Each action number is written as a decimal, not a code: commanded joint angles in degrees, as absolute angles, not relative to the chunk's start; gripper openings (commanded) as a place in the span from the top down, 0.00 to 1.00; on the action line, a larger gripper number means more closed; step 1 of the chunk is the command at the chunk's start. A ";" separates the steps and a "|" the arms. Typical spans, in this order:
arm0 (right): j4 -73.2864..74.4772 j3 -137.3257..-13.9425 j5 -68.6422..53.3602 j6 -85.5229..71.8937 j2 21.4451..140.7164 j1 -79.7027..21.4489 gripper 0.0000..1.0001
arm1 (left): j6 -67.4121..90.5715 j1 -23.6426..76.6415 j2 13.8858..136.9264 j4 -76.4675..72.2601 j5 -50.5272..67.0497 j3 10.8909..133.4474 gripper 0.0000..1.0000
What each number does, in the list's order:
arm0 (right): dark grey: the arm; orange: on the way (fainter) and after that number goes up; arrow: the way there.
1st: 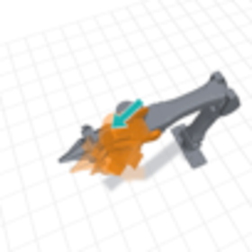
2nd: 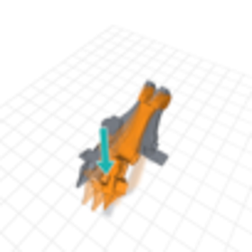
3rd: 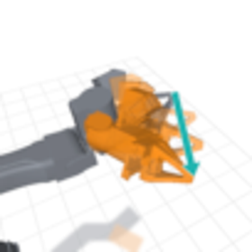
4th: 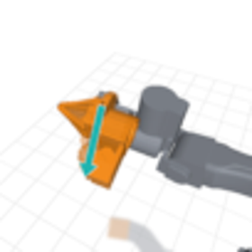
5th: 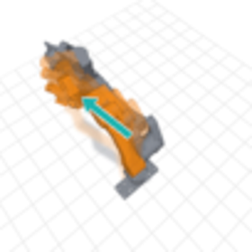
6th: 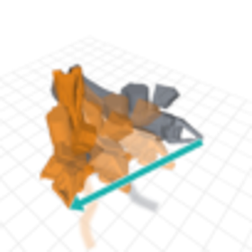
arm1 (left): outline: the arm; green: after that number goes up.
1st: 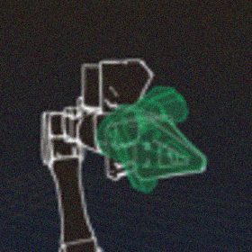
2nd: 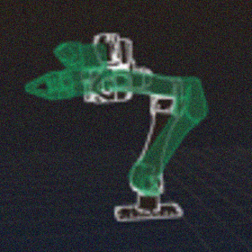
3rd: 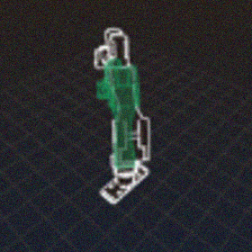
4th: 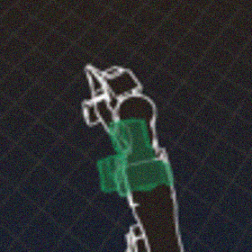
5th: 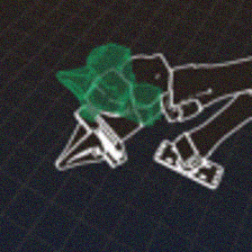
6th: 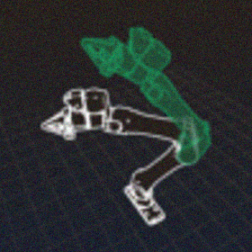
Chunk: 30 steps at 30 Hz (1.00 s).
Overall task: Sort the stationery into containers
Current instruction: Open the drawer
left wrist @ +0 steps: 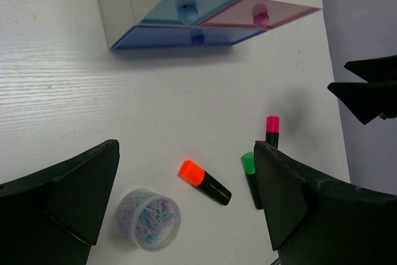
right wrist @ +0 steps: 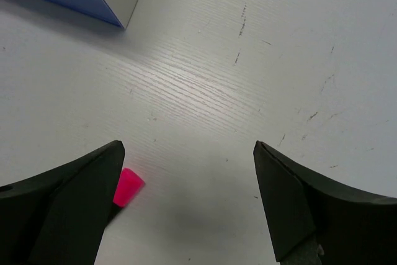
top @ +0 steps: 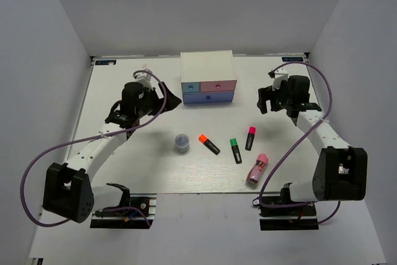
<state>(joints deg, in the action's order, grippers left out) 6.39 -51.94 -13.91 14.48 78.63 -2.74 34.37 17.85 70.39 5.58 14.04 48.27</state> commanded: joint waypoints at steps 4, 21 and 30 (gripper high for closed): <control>8.35 -53.35 -19.85 18.80 76.73 -2.73 0.10 | 36.04 22.58 73.38 3.43 12.14 50.10 0.01; 10.12 -51.07 -28.82 19.08 75.41 -2.81 0.54 | 44.99 28.39 77.87 -12.55 3.52 44.92 0.60; 5.81 -48.78 -32.17 16.70 75.67 -2.81 0.48 | 45.62 28.39 88.41 -17.31 1.95 49.66 0.41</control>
<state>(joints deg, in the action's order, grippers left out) 9.52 -49.58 -29.63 18.39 76.79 -2.74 45.10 28.25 87.53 -13.56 4.05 47.24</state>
